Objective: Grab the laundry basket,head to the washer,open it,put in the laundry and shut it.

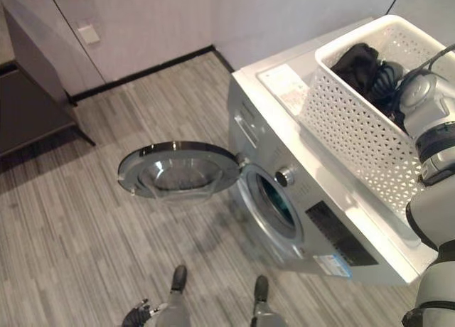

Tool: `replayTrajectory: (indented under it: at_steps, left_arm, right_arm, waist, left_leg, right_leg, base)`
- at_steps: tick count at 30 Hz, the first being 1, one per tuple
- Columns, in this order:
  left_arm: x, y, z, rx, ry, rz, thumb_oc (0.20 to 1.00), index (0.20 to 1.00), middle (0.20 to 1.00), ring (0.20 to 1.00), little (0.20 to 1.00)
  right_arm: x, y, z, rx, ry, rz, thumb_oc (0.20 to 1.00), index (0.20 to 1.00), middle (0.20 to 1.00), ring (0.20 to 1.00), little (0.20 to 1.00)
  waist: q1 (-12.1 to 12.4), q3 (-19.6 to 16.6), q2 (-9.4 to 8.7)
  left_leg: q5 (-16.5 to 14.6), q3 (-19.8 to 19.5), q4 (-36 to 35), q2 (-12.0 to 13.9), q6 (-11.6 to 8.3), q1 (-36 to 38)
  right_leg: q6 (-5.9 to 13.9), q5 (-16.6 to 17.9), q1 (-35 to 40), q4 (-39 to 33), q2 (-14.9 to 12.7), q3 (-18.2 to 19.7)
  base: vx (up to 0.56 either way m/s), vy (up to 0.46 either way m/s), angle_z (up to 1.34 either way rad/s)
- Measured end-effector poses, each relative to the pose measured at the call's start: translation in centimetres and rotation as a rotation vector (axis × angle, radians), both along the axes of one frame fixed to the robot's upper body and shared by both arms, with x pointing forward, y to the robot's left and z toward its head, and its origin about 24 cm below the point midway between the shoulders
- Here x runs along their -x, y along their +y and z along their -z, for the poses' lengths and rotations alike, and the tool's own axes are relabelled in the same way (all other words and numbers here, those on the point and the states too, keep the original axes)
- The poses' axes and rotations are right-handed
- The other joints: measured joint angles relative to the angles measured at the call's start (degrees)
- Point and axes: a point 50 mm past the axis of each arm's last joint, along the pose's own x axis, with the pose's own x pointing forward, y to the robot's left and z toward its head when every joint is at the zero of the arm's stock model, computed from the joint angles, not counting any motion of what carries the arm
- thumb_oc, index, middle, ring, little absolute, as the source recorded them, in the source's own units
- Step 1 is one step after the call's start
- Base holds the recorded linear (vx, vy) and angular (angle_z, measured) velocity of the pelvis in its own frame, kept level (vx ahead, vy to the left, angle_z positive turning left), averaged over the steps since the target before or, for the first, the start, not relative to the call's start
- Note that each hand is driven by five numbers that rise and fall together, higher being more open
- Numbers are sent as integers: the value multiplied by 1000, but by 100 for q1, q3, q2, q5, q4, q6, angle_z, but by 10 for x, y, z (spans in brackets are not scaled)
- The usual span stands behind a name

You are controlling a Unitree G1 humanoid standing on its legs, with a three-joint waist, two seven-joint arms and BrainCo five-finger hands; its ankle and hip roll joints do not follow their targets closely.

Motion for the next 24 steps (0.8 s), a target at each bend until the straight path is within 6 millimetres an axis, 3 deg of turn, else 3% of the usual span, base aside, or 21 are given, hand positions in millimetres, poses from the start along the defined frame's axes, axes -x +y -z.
replayTrajectory:
  at_steps: [6,8,24]
  left_arm:
    - [-3,4,-2,-13,-2,14,1000,1000,1000,1000,1000]
    - [-3,4,-2,-13,-2,16,1000,1000,1000,1000,1000]
    - [-30,2,-9,-25,-60,29,1000,1000,1000,1000,1000]
  right_arm:
    - [4,-3,-12,23,16,3,1000,1000,1000,1000,1000]
    - [5,-5,-11,19,26,8,200,200,200,200,200]
    - [9,-11,-19,-84,-66,15,200,200,200,200,200]
  waist:
    - [6,97,36]
    - [9,105,35]
    - [-8,93,91]
  left_leg:
    - [51,-76,0,119,-59,-192]
    - [51,-76,-3,124,-59,-208]
    - [81,7,-36,78,-54,-159]
  right_leg:
    - [-56,36,-169,0,123,-21]
    - [-80,21,-188,1,124,-23]
    - [-119,127,-188,2,74,19]
  base:
    - [-1,-27,-1]
    - [0,-16,0]
    - [0,0,0]
